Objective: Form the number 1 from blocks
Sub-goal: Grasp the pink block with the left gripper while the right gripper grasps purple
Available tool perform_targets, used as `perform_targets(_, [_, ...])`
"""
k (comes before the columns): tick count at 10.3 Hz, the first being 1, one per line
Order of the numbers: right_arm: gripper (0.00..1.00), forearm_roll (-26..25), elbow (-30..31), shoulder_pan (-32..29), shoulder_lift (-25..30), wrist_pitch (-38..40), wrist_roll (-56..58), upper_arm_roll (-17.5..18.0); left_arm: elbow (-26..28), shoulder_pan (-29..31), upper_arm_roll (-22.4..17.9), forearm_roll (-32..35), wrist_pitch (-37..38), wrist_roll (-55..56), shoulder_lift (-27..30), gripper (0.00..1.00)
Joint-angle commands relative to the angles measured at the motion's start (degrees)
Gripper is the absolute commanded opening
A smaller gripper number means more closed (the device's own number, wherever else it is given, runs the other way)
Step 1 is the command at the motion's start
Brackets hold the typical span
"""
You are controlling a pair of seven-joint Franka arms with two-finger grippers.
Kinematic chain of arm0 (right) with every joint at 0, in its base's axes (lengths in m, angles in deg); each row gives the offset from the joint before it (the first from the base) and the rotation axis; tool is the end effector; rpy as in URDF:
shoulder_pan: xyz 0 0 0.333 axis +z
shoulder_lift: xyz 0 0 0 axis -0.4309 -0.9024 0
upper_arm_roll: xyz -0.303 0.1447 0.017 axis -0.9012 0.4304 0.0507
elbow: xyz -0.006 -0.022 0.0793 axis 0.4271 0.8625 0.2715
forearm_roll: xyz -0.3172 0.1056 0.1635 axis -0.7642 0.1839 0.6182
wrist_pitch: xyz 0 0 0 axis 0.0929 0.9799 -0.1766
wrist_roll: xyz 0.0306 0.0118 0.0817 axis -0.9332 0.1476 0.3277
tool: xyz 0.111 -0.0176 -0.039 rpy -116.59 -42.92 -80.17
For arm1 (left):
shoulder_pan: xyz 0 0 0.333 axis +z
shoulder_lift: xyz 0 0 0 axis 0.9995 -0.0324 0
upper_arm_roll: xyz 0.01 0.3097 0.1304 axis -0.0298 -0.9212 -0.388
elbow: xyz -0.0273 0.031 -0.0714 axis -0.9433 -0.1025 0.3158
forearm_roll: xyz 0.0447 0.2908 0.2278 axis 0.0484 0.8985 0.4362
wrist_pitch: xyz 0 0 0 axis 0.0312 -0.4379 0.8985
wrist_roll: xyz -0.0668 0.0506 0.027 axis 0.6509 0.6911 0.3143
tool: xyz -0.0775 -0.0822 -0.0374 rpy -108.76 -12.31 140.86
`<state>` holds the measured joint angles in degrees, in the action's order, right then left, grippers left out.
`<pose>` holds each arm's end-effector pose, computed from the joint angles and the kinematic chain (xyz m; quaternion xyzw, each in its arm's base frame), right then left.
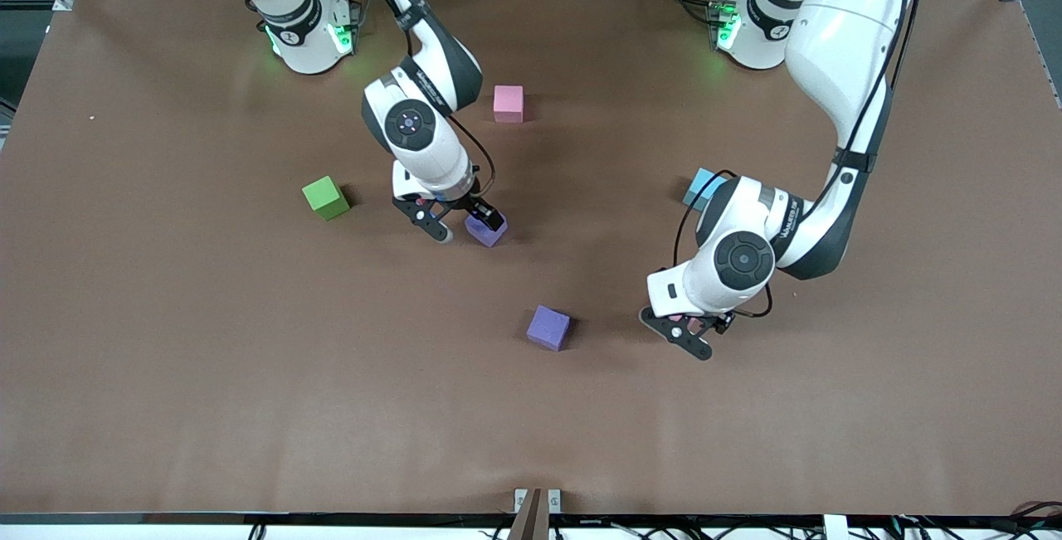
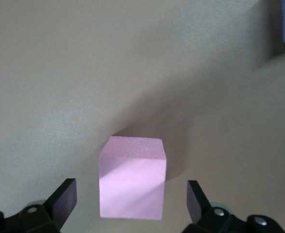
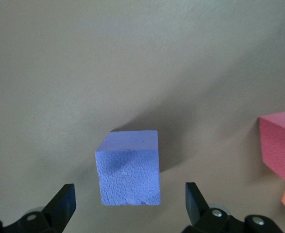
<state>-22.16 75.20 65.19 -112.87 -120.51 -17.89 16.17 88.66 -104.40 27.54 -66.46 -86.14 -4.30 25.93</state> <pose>0.4714 0.3983 0.2701 -0.9350 0.3482 0.0439 0.0505 0.6556 -0.2646 0.2610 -0.9517 0.3065 0.0196 0.0027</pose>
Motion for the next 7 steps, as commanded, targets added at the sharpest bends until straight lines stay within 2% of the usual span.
perform_targets(1, [1.0,1.1,-4.55,1.99,-4.35,-0.04,-1.11,-0.57,-1.4,0.26,0.15,0.73,-0.64,-1.0,-2.08,1.0])
perform_targets(2, [1.0,1.01,-6.13,2.52,-6.29,-0.04,-1.11,-0.66,-1.4,0.09,0.15,0.82,-0.72,-0.83,-2.35,1.0])
perform_targets(4, [0.9,0.31,-6.5,2.44,-7.18,0.05,-0.94,-0.74,-1.23,-0.26,0.15,0.99,-1.25,-0.39,-2.88,1.0])
perform_targets(6, [0.85,0.04,-6.32,2.44,-7.53,0.4,-0.5,-0.83,-1.23,-0.01,0.15,0.56,-1.34,-0.12,-3.58,1.0])
perform_targets(7, [0.76,-0.48,-6.23,2.35,-7.54,0.75,-0.5,-0.83,-1.23,0.08,0.15,0.38,-1.43,0.14,-3.84,1.0])
